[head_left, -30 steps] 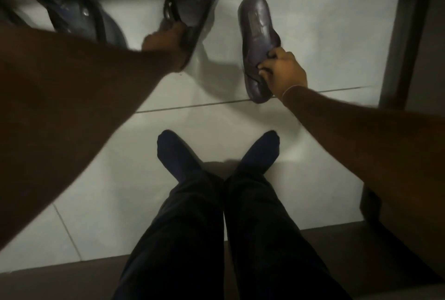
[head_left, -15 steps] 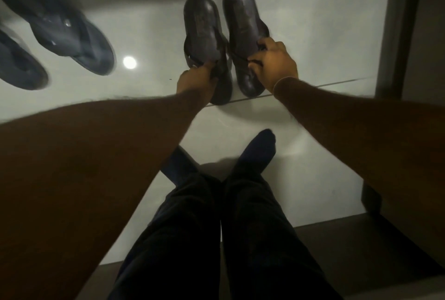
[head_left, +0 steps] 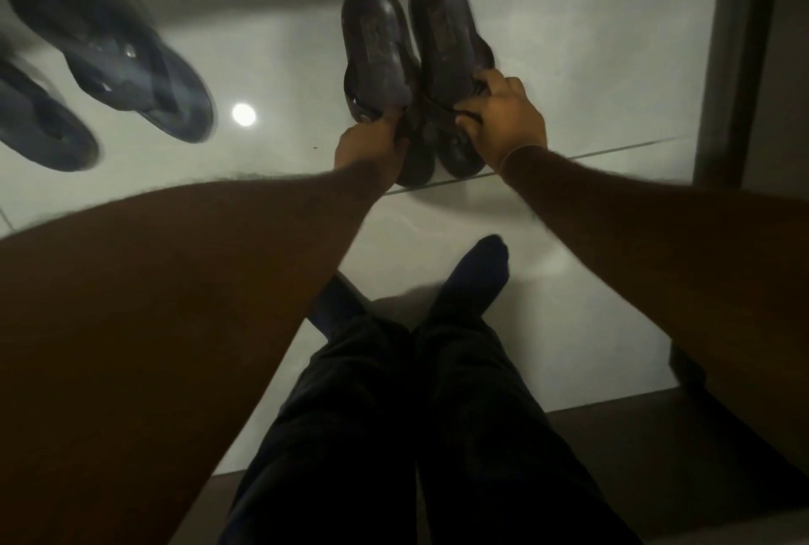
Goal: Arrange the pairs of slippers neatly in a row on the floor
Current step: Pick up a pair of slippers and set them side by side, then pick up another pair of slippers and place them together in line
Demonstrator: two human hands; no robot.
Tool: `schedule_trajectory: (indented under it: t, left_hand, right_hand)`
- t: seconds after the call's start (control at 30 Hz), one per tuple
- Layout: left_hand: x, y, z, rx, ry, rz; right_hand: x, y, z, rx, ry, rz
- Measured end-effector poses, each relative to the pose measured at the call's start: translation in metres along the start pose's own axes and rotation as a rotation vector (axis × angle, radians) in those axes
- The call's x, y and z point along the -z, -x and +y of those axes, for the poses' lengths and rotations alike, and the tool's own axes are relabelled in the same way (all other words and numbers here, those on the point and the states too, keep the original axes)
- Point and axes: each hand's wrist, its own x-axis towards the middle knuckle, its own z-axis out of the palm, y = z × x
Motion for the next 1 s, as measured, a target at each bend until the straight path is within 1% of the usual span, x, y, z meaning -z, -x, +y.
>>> schedule_trajectory:
  t: [0.1, 0.17, 0.27, 0.37, 0.47, 0.53, 0.7, 0.77, 0.83, 0.93, 1.0]
  left_hand:
    - [0.009, 0.011, -0.009, -0.055, -0.041, 0.011]
    - [0.026, 0.028, -0.024, -0.080, -0.062, 0.064]
    - [0.064, 0.065, -0.055, -0.051, -0.176, 0.135]
    - [0.104, 0.105, -0.079, -0.014, -0.286, 0.157]
    - [0.142, 0.131, -0.090, 0.016, -0.328, 0.166]
    - [0.168, 0.143, -0.090, 0.046, -0.349, 0.164]
    - [0.211, 0.196, -0.077, 0.174, -0.257, 0.176]
    - [0.221, 0.222, -0.079, 0.188, -0.244, 0.190]
    - [0.232, 0.238, -0.091, 0.199, -0.264, 0.232]
    - [0.242, 0.252, -0.124, 0.288, -0.193, 0.256]
    - [0.231, 0.254, -0.152, 0.361, -0.135, 0.213]
  right_hand:
    - [-0.008, 0.005, 0.009, 0.025, 0.038, 0.087]
    - [-0.014, 0.022, 0.009, 0.000, 0.112, 0.137]
    - [-0.017, 0.060, -0.006, 0.007, 0.199, 0.090]
    - [0.001, 0.080, -0.033, 0.055, 0.230, 0.014]
    - [0.033, 0.083, -0.075, 0.063, 0.202, 0.023]
    - [0.053, 0.082, -0.106, 0.105, 0.210, 0.016]
    - [0.091, 0.096, -0.174, 0.233, 0.252, -0.060]
    - [0.100, 0.107, -0.193, 0.252, 0.265, -0.105]
    - [0.108, 0.114, -0.209, 0.274, 0.304, -0.156]
    - [0.108, 0.128, -0.224, 0.279, 0.323, -0.211]
    - [0.094, 0.136, -0.225, 0.241, 0.353, -0.243]
